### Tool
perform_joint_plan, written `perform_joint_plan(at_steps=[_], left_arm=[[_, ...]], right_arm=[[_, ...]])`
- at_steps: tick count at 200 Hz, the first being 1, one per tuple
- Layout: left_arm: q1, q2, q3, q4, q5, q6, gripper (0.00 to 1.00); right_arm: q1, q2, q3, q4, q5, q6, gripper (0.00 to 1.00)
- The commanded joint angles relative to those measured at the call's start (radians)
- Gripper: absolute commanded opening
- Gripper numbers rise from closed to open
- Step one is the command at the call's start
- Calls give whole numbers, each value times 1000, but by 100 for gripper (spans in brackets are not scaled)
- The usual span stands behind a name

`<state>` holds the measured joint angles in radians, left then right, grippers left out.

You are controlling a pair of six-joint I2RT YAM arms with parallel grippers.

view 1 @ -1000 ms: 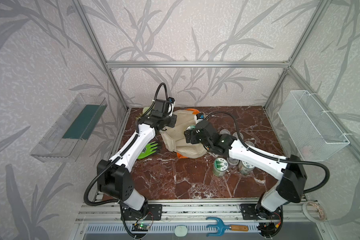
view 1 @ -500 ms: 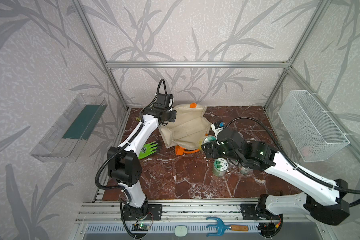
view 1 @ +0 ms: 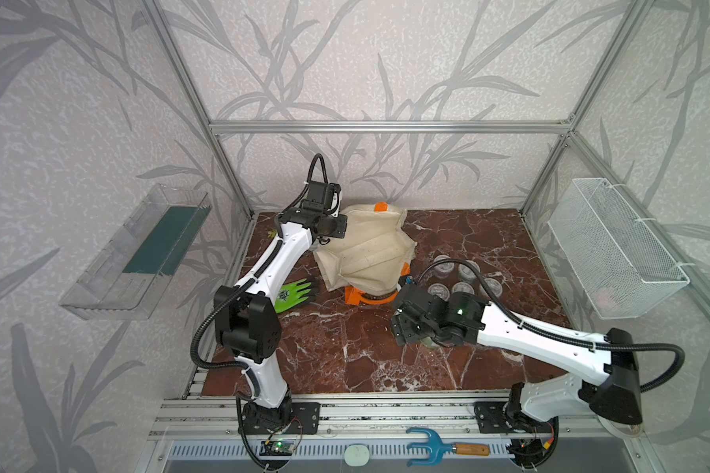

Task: Take out the seed jars from the canvas bag
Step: Place the seed jar at the center of the board.

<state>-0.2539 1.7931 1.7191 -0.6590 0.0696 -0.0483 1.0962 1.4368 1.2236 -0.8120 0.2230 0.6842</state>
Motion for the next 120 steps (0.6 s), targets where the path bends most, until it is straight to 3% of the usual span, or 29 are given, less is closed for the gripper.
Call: perform_joint_plan(at_steps=[1, 70, 120], left_arm=[[5, 12, 31, -2, 16, -15, 0], [4, 19, 40, -13, 27, -22, 0], [4, 12, 40, -16, 24, -22, 0]], right_arm=[[4, 46, -15, 73, -17, 3, 63], [-36, 203, -16, 106, -64, 13, 67], [-65, 171, -17, 119, -108, 16, 91]])
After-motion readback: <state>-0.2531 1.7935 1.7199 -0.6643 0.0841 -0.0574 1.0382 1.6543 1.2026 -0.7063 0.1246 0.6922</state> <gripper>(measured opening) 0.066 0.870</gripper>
